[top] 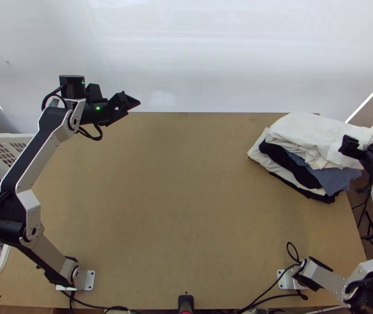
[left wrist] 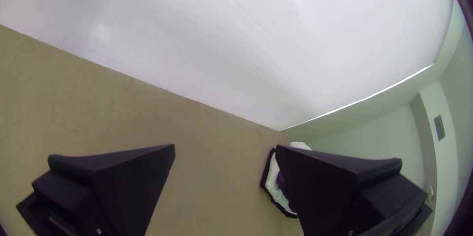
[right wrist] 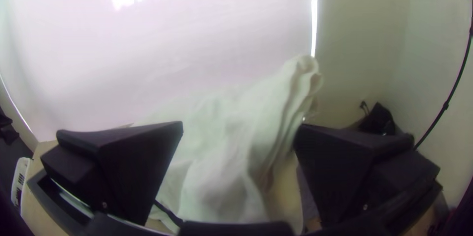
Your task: Fold the t-shirt
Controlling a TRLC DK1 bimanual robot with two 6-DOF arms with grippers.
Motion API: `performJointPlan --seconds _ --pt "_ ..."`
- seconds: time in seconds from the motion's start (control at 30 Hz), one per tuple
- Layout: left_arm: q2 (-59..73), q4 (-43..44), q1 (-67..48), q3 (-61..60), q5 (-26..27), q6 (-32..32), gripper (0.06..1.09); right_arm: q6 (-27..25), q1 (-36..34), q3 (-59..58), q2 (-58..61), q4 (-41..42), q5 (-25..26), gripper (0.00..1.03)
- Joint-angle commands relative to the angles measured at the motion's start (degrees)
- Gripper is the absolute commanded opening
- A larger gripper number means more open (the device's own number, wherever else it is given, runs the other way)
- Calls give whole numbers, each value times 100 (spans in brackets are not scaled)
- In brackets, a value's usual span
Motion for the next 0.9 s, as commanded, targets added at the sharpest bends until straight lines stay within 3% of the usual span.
performJointPlan --seconds 0.0,0.3,0.6,0.87 --pt "39 -9 18 48 -9 6 105 -368 15 -142 -421 706 364 99" --pt "57 -62 9 154 -9 24 105 -465 296 -335 -324 2121 759 99" --pt "57 -229 79 163 -26 129 105 -131 894 -326 1328 3509 1410 99" --pt "13 -238 88 83 -123 173 105 36 1140 -1759 1750 4450 1858 99"
